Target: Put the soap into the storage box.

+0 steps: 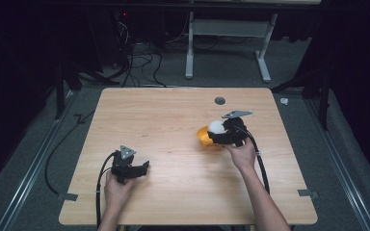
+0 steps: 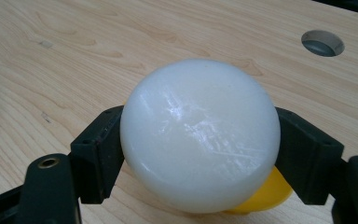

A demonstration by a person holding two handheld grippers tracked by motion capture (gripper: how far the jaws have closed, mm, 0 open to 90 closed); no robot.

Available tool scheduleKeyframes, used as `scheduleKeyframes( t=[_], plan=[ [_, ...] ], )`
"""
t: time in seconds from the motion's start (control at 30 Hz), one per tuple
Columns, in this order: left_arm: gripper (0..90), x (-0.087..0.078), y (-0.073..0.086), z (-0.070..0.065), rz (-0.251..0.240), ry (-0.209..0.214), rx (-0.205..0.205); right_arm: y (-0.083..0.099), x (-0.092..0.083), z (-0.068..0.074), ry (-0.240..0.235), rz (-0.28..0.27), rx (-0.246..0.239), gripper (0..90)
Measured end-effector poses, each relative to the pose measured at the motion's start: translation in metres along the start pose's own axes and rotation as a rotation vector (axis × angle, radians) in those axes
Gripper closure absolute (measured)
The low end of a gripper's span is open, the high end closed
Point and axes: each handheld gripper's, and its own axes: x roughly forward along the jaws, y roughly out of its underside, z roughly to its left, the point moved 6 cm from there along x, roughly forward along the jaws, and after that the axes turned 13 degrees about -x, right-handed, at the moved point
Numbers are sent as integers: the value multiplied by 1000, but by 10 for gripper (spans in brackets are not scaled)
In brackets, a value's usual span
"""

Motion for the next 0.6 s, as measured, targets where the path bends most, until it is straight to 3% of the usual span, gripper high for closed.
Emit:
scheduleKeyframes(
  t=[0.6],
  plan=[
    [204,0,0,0,1,0,1,7,24,-3,-8,67,24,246]
  ],
)
